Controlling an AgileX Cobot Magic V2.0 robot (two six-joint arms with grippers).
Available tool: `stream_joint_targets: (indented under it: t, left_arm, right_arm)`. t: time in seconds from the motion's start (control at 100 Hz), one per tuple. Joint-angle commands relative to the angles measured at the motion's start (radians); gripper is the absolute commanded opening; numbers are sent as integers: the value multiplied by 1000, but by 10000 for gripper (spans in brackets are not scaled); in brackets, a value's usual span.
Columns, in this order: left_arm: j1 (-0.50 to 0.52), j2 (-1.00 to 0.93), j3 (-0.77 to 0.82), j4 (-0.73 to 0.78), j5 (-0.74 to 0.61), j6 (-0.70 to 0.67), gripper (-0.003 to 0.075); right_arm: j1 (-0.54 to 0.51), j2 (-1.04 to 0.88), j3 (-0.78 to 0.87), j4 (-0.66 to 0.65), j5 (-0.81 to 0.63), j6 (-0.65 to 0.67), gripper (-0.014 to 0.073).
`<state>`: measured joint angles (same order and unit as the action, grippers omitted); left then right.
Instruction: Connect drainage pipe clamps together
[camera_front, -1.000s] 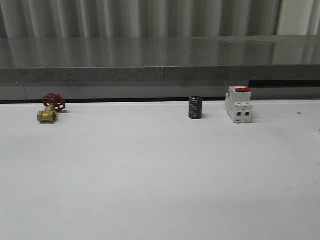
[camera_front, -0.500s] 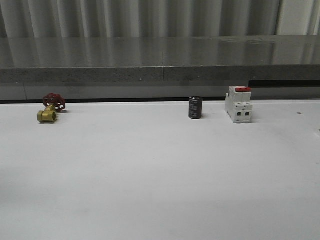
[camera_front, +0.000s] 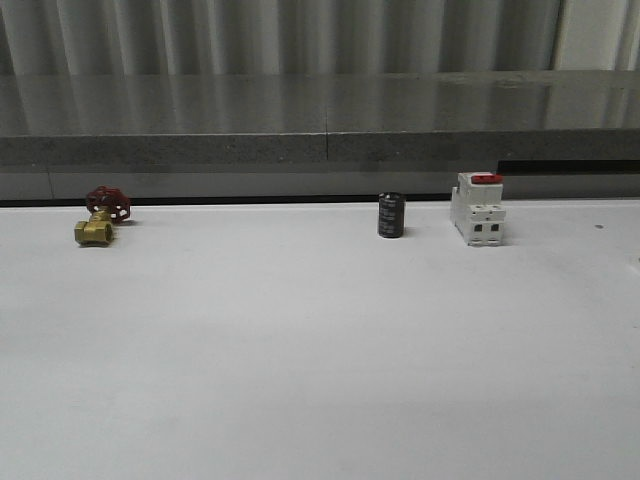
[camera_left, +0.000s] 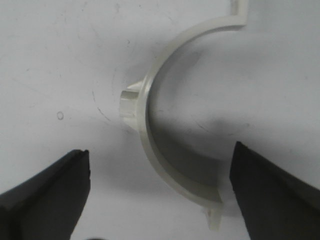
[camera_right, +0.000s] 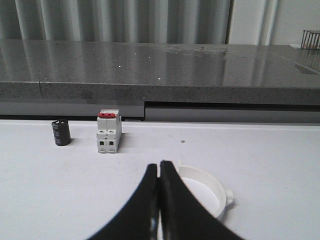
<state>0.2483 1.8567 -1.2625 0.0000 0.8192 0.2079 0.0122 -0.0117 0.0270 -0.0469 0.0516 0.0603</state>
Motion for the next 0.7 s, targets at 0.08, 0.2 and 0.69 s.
stream_joint_targets:
  t: [0.08,0.2,0.69]
  left_arm:
    - [29,22,-58,-22,-55,44,566]
    - [47,57,-82,-39,-59,62,566]
    - [52,114,-97,-81,-107,111,566]
  right_arm:
    - [-6,-18,-17,0,-82,-1,-68]
    - [-6,-18,-17,0,-82,-1,-68]
    - [-6,-18,-17,0,-82,-1,-68]
